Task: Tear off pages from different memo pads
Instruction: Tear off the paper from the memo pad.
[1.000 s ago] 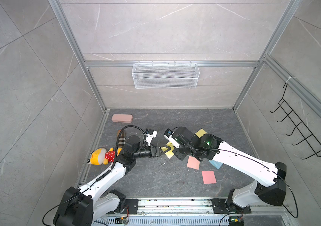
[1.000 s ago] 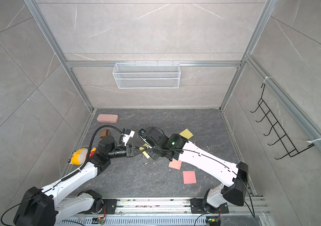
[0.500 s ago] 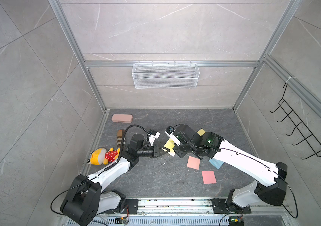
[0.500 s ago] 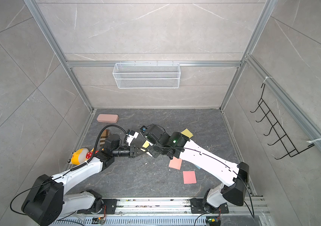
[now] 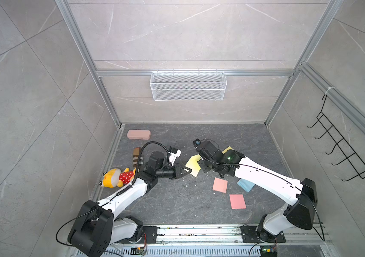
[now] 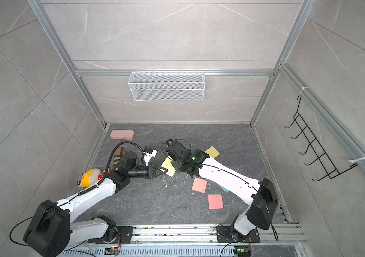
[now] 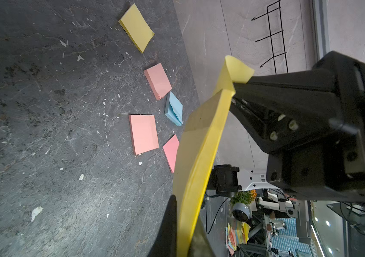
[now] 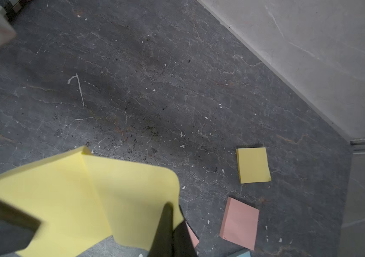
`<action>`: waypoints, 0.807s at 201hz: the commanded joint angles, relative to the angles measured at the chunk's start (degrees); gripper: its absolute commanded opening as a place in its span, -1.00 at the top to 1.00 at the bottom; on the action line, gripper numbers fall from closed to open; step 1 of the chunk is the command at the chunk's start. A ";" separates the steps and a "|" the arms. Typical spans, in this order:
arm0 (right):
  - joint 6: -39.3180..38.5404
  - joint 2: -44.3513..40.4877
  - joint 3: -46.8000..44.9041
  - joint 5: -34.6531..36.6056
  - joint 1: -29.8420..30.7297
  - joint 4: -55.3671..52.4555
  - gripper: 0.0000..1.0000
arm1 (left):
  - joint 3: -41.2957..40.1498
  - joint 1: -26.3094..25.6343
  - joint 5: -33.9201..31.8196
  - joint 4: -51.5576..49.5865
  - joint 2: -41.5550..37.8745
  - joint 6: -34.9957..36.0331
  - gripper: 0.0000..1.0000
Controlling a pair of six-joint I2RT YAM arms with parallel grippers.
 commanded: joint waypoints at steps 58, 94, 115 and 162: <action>4.30 -0.42 -2.55 -3.86 -5.30 0.71 1.00 | -0.75 3.98 -2.16 -1.46 -2.85 0.06 1.00; 4.78 0.74 -2.23 -3.36 -6.36 1.13 1.00 | -1.26 6.54 -1.31 -1.16 -2.07 -2.68 1.00; 4.48 2.54 -0.97 -1.99 -6.39 1.15 1.00 | -1.73 9.58 -0.18 -1.93 -1.47 -4.70 1.00; 1.74 10.35 3.31 -1.14 -4.76 1.29 1.00 | -1.44 19.04 1.20 -9.19 0.22 -4.86 1.00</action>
